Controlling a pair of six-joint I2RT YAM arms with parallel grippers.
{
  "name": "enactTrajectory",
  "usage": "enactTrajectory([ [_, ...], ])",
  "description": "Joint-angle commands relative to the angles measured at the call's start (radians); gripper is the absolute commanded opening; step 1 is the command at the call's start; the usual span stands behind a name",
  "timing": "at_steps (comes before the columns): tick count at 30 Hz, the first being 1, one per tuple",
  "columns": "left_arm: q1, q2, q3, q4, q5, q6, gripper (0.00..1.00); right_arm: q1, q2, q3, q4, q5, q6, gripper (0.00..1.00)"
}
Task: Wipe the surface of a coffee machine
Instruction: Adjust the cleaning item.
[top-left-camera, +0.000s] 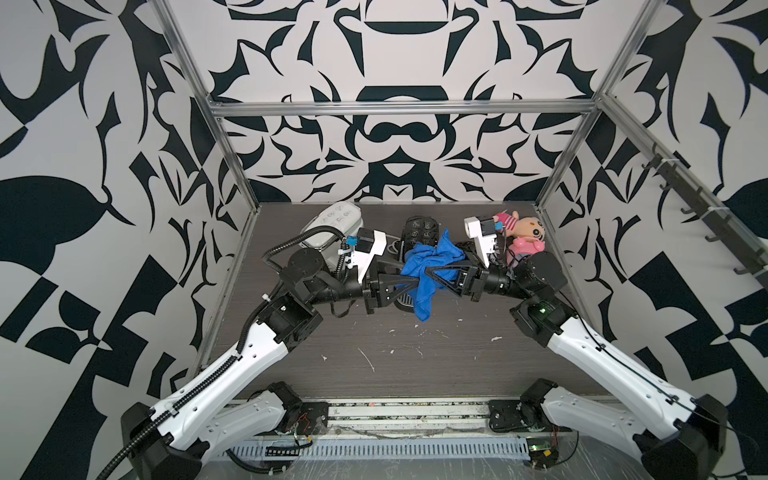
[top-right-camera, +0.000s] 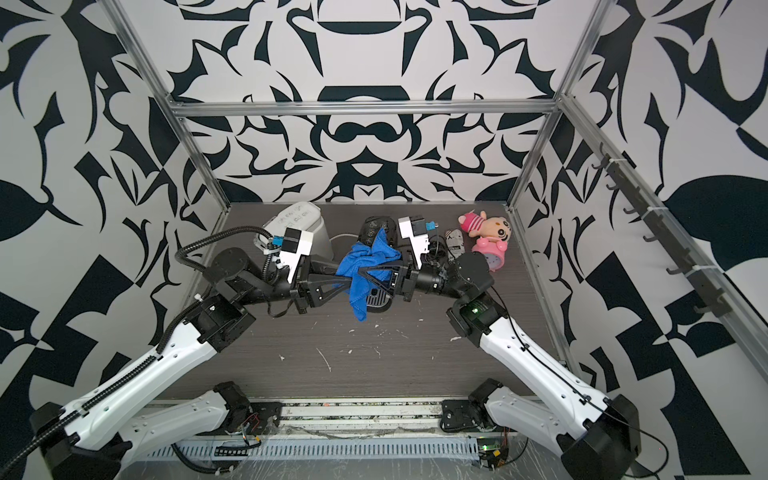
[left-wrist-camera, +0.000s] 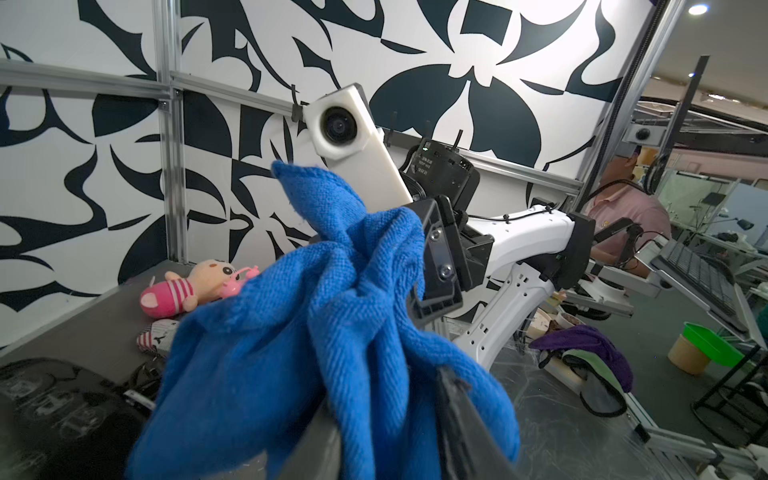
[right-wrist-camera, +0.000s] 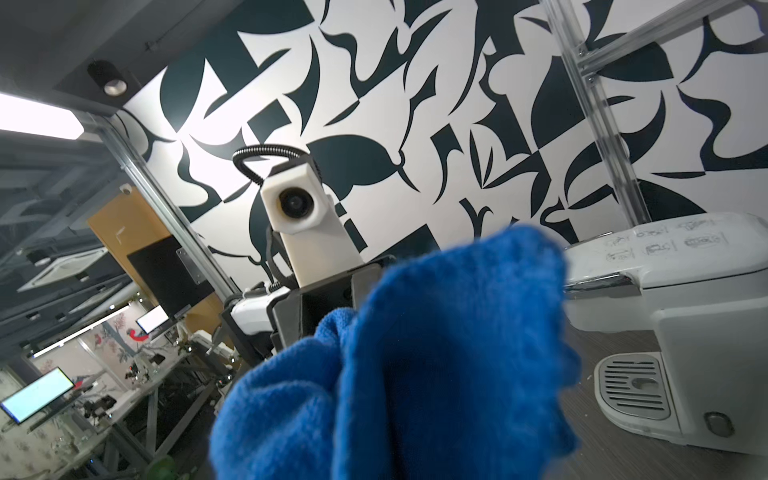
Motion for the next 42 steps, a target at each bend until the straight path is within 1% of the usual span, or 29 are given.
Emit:
enactTrajectory([
  [1,0.005,0.027,0.029,0.005,0.042,0.017,0.00,0.009,0.011,0.031,0.134,-0.044,0.089,0.53],
  [2,0.004,0.029,0.031,0.005,0.044,0.015,0.00,0.009,0.014,0.033,0.137,-0.044,0.090,0.54],
  [3,0.004,0.032,0.032,0.006,0.046,0.014,0.00,0.010,0.015,0.038,0.132,-0.044,0.092,0.53],
  [5,0.004,0.034,0.031,0.008,0.042,0.012,0.00,0.010,0.019,0.044,0.120,-0.045,0.088,0.18],
  [6,0.004,0.030,0.031,0.003,0.031,0.012,0.00,0.010,0.017,0.044,0.112,-0.044,0.083,0.05],
  [7,0.004,0.026,0.033,-0.007,0.011,0.016,0.00,0.009,0.014,0.043,0.098,-0.038,0.072,0.00],
  [9,0.004,0.007,0.032,-0.030,-0.031,0.034,0.00,0.010,0.002,0.039,0.053,-0.014,0.042,0.00],
  [10,0.004,-0.007,0.028,-0.041,-0.066,0.043,0.02,0.008,-0.014,0.037,0.008,0.019,0.015,0.00],
  [11,0.004,-0.023,0.025,-0.055,-0.103,0.056,0.11,0.006,-0.032,0.036,-0.063,0.059,-0.014,0.00],
  [12,0.004,-0.043,0.022,-0.077,-0.165,0.074,0.28,0.006,-0.055,0.037,-0.147,0.111,-0.051,0.00],
  [14,0.004,-0.077,0.018,-0.133,-0.357,0.103,0.43,0.006,-0.111,0.052,-0.395,0.281,-0.141,0.00],
  [15,0.004,-0.090,0.016,-0.157,-0.476,0.116,0.47,0.006,-0.136,0.065,-0.540,0.397,-0.184,0.00],
  [16,0.004,-0.095,0.014,-0.178,-0.596,0.128,0.48,0.005,-0.162,0.074,-0.704,0.530,-0.213,0.00],
  [17,0.004,-0.094,0.013,-0.189,-0.687,0.131,0.48,0.005,-0.181,0.076,-0.819,0.647,-0.223,0.00],
  [18,0.008,-0.083,0.013,-0.193,-0.787,0.129,0.51,0.005,-0.201,0.073,-0.940,0.775,-0.217,0.00],
  [19,0.019,-0.063,0.021,-0.198,-0.842,0.122,0.56,0.005,-0.223,0.057,-1.027,0.888,-0.191,0.00],
  [20,0.035,-0.039,0.039,-0.216,-0.845,0.108,0.57,0.005,-0.243,0.035,-1.064,0.930,-0.176,0.00],
  [21,0.053,-0.006,0.071,-0.244,-0.818,0.081,0.58,0.004,-0.263,0.009,-1.073,0.925,-0.168,0.00],
  [24,0.070,0.081,0.149,-0.261,-0.660,0.039,0.62,0.004,-0.285,-0.035,-0.984,0.764,-0.164,0.00],
  [26,0.070,0.125,0.177,-0.234,-0.522,0.030,0.65,0.004,-0.277,-0.027,-0.930,0.681,-0.185,0.00],
  [27,0.070,0.147,0.189,-0.216,-0.434,0.026,0.70,0.004,-0.274,-0.015,-0.913,0.644,-0.193,0.00],
  [28,0.070,0.169,0.201,-0.201,-0.350,0.017,0.74,0.005,-0.273,-0.001,-0.901,0.624,-0.205,0.00],
  [30,0.070,0.217,0.230,-0.191,-0.195,-0.010,0.79,0.005,-0.279,0.017,-0.857,0.587,-0.217,0.00],
  [33,0.060,0.307,0.257,-0.141,-0.039,-0.116,0.82,0.004,-0.298,0.012,-0.719,0.501,-0.195,0.00],
  [35,0.047,0.338,0.248,-0.082,0.019,-0.158,0.83,0.005,-0.306,0.003,-0.641,0.458,-0.170,0.00],
  [38,0.022,0.339,0.221,-0.020,0.042,-0.163,0.82,0.006,-0.311,-0.016,-0.560,0.442,-0.148,0.00],
  [42,0.015,0.338,0.209,0.010,0.081,-0.172,0.76,0.006,-0.288,-0.015,-0.506,0.411,-0.123,0.00],
])
